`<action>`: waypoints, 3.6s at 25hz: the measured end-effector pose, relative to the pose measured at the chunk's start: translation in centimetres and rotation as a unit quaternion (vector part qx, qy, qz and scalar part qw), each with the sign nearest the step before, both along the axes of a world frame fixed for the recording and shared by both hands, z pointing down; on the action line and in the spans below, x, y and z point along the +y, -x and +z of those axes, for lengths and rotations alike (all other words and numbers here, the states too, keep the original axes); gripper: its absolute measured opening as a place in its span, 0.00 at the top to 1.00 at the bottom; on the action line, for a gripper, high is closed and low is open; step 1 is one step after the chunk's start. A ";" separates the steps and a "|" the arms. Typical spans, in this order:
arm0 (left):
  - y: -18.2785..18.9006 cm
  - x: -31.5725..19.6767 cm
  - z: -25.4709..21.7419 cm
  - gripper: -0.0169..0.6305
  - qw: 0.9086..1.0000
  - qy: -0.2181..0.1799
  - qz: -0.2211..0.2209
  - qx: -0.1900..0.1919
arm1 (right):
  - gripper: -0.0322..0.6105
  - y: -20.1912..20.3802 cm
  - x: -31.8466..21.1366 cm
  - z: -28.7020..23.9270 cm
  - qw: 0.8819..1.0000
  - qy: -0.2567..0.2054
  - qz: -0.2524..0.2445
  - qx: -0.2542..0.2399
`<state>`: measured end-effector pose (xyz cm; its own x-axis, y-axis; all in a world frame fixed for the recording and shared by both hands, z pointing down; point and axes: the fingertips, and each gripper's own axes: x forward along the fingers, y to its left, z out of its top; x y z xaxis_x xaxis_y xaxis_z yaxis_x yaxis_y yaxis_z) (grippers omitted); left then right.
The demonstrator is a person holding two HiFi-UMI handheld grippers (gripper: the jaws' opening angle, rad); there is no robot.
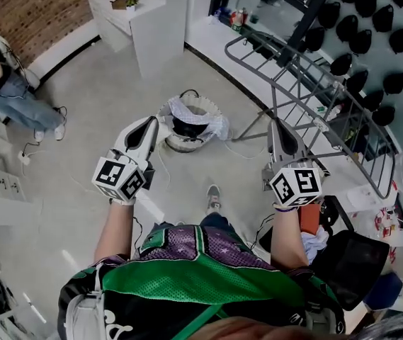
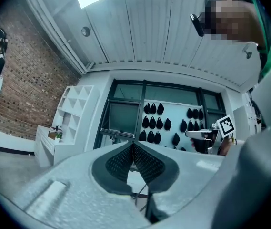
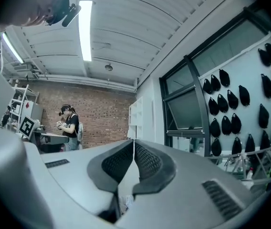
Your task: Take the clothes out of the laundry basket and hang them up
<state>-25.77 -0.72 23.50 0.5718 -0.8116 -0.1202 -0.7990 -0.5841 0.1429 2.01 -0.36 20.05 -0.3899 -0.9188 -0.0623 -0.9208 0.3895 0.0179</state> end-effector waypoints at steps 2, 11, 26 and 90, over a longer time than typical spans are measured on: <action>-0.2 -1.6 0.0 0.95 1.000 -0.002 -0.018 -0.003 | 0.95 -0.3 -2.9 -0.2 1.000 -0.007 -0.017 -0.001; -3.8 -9.7 -2.3 0.95 0.998 -0.016 -0.056 0.016 | 0.95 -1.8 -13.8 -1.9 0.997 -0.016 -0.079 -0.006; -3.3 -11.0 -0.1 0.95 1.000 0.001 -0.029 -0.003 | 0.62 0.7 -16.6 3.1 0.995 0.038 -0.090 0.021; -8.3 -24.8 61.8 0.95 0.998 0.044 0.030 -0.042 | 0.59 -3.6 -33.2 82.1 0.970 0.186 -0.103 0.115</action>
<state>-17.43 -25.51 85.27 0.6240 -0.7814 0.0010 -0.7749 -0.6186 0.1302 5.61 -33.59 102.12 -0.5324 -0.7616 0.3695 -0.8108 0.5842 0.0359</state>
